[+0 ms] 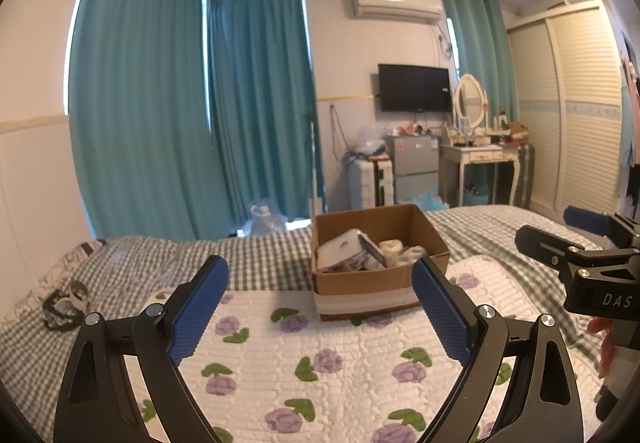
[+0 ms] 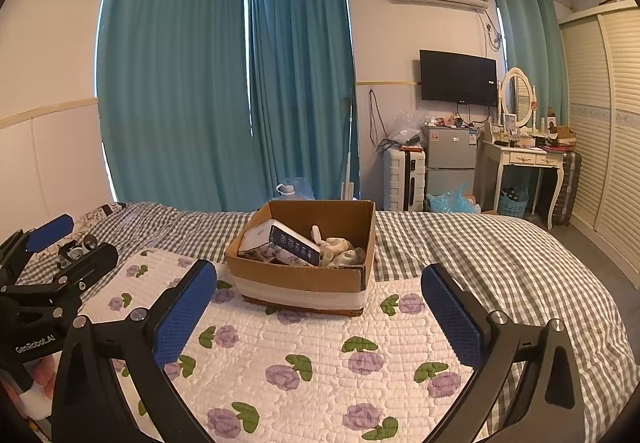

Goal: Organize soft objects

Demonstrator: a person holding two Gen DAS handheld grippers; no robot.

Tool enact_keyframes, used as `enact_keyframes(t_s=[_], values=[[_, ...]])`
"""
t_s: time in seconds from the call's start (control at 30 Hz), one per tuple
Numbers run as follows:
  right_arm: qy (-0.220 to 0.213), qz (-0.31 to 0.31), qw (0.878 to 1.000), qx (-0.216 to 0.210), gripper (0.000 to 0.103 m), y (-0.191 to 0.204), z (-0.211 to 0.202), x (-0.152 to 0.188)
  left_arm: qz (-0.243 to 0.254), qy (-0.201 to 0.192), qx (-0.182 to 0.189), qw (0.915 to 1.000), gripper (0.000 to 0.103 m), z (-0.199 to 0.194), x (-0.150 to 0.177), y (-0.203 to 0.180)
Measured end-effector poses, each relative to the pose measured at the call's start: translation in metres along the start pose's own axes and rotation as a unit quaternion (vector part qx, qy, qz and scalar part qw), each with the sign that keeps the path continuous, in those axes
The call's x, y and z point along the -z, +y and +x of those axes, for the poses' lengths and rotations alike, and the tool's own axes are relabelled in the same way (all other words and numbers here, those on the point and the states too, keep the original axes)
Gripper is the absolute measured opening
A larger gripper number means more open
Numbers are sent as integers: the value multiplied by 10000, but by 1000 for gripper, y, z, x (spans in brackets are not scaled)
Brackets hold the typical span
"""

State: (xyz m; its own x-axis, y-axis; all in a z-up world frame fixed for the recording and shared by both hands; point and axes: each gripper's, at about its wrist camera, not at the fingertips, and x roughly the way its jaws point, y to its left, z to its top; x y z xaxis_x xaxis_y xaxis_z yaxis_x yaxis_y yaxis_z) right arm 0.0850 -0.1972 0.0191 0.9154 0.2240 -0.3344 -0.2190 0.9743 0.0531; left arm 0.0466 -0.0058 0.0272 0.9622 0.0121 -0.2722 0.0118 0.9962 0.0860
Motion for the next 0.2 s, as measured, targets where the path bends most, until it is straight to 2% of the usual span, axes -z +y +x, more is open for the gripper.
enact_keyframes(t_s=[0.2], values=[[26,-2,10000,-16,103,0,1,0,-69,-12,50,10000,94,1,1,5]])
